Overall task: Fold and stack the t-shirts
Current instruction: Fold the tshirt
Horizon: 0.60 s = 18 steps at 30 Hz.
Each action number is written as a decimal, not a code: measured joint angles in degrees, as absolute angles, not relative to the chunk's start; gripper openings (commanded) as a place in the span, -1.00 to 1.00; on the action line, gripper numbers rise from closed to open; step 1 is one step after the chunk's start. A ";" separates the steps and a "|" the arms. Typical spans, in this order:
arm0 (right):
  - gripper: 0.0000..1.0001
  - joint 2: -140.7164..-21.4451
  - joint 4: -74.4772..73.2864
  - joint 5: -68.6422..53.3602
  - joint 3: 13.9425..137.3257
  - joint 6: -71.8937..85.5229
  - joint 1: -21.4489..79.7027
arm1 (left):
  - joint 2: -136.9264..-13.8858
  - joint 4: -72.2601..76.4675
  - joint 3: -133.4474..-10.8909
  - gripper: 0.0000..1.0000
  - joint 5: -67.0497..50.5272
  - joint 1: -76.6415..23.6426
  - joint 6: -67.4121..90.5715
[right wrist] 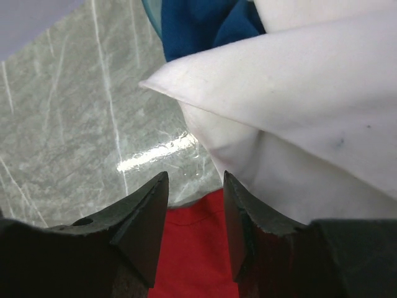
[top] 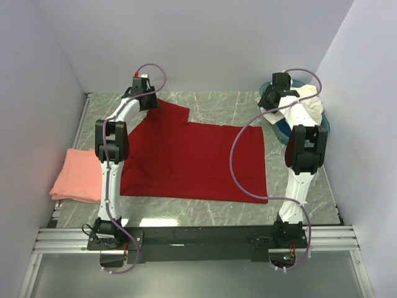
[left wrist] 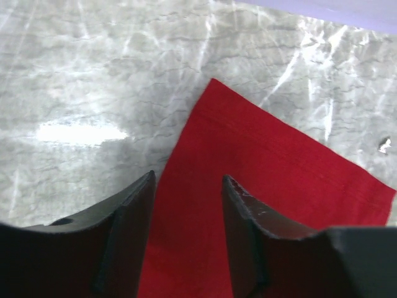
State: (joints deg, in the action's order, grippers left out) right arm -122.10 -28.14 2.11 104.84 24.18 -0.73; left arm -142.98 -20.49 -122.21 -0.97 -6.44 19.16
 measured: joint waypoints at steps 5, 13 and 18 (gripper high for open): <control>-0.04 -121.30 -28.29 2.33 104.97 23.70 0.30 | -143.37 -21.02 -122.28 -0.29 -2.24 -6.44 19.22; -0.04 -120.86 -28.80 2.37 104.42 22.72 3.70 | -143.50 -21.17 -121.71 0.01 0.19 -6.20 19.09; -0.04 -120.33 -28.82 2.57 104.20 22.55 5.04 | -143.33 -20.75 -121.32 -0.03 2.00 -5.96 18.55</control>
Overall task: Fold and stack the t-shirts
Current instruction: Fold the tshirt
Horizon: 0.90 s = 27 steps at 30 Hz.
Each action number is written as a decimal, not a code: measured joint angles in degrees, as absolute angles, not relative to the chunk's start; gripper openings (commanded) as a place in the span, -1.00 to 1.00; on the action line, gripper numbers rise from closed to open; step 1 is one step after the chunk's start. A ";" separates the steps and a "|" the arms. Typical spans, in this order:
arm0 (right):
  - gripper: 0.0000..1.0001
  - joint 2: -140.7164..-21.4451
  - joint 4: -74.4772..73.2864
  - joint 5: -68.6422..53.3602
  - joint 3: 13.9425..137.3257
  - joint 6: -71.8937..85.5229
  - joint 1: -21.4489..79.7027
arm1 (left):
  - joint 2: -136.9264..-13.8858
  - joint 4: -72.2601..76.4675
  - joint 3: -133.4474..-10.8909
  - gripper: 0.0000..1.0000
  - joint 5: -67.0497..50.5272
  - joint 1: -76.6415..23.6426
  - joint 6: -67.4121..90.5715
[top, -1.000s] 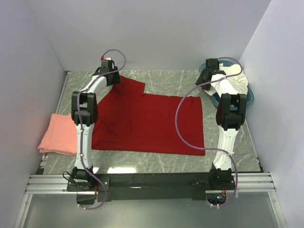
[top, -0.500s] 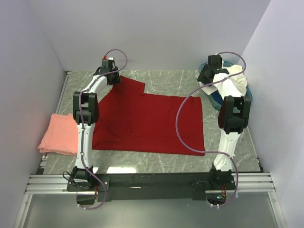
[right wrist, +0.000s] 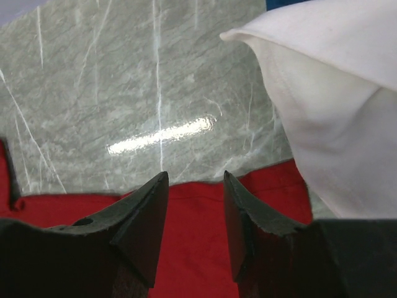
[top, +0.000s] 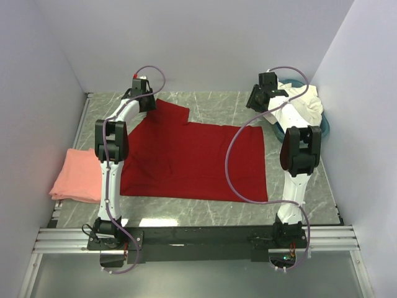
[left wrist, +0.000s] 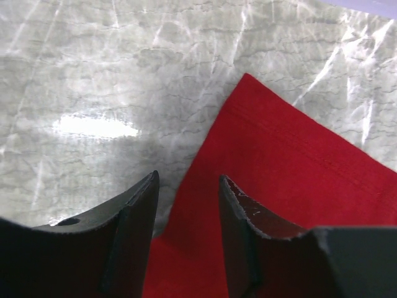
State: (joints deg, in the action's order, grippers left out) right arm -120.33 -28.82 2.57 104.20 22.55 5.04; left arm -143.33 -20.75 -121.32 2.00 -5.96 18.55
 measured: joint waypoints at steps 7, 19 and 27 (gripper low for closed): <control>-0.05 -118.61 -28.71 2.87 101.10 22.57 5.52 | -143.41 -22.81 -122.21 -0.21 1.85 -5.89 17.74; -0.05 -114.85 -28.32 3.44 95.70 22.59 6.28 | -144.09 -24.82 -123.61 -0.58 -1.52 -5.96 18.22; -0.05 -113.91 -27.64 3.64 92.62 22.65 6.90 | -143.98 -24.71 -123.26 -0.99 -3.29 -5.98 18.87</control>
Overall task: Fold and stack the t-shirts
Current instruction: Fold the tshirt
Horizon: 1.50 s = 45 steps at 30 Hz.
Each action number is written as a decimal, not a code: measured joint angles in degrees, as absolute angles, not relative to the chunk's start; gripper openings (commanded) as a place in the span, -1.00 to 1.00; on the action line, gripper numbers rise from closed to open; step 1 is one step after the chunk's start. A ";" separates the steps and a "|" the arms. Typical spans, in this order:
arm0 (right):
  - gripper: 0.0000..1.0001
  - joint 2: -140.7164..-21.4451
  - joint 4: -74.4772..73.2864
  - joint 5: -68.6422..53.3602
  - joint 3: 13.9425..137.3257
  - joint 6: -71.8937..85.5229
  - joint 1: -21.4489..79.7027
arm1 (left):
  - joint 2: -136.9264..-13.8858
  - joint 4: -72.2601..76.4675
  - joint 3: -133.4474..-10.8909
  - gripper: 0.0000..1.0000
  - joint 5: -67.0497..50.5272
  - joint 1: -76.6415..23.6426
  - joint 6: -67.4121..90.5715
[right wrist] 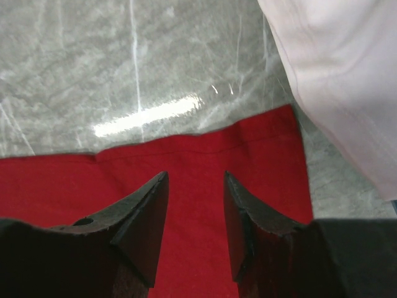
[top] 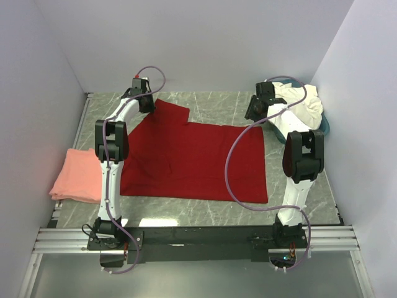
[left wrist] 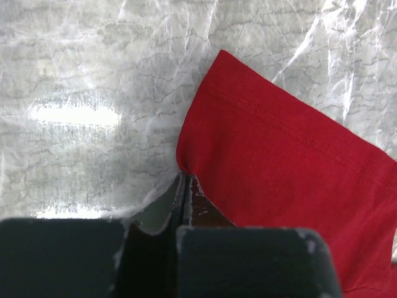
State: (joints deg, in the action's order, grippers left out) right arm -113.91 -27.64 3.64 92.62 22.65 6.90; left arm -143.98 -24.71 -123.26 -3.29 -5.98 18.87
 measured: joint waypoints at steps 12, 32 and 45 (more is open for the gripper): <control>-0.05 -113.93 -28.88 7.01 91.39 22.87 6.98 | -138.54 -23.14 -117.10 -0.99 3.14 -5.30 19.84; -0.02 -126.63 -30.83 9.67 102.15 21.47 5.21 | -136.92 -22.04 -117.10 -0.99 4.67 -3.81 20.69; -0.03 -133.36 -38.06 9.98 112.53 21.39 4.45 | -136.92 -22.06 -117.10 -0.99 4.67 -3.55 20.69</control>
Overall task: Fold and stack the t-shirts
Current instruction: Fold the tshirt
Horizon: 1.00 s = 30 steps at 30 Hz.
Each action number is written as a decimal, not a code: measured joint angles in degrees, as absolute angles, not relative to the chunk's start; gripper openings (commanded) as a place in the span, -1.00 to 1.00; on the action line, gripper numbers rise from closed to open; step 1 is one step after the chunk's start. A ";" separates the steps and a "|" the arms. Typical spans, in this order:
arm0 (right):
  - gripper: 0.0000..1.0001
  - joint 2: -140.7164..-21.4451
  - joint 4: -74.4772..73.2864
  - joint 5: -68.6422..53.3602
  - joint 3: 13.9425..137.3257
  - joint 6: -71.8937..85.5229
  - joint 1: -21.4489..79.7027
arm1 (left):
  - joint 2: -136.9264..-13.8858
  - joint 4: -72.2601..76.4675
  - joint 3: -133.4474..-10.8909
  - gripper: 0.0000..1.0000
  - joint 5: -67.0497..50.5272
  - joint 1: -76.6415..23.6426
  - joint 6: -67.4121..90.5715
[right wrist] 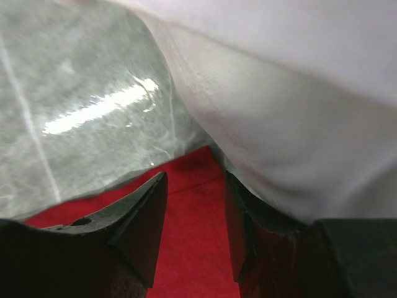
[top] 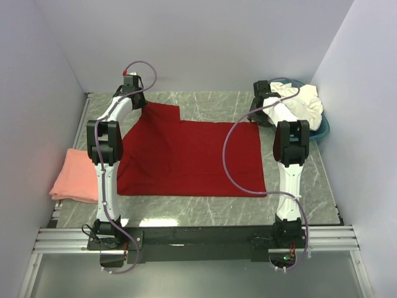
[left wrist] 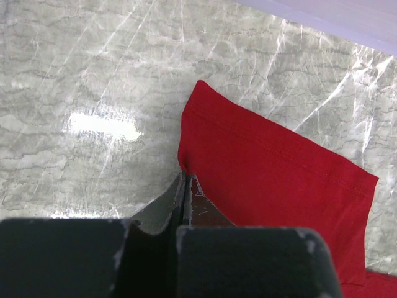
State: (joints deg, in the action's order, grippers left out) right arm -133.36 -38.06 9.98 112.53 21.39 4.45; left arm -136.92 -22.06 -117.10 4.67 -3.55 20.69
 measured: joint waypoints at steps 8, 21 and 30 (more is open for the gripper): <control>-0.16 -136.49 -42.33 9.19 115.98 22.24 4.60 | -136.92 -22.09 -117.10 -0.99 4.60 -3.51 20.69; -0.99 -136.33 -42.37 9.61 115.70 23.51 4.29 | -136.70 -21.89 -117.10 -0.99 3.92 -3.49 20.75; -1.00 -130.19 -38.74 9.98 108.57 23.57 4.29 | -134.23 -21.67 -117.10 -0.99 2.26 -3.44 21.15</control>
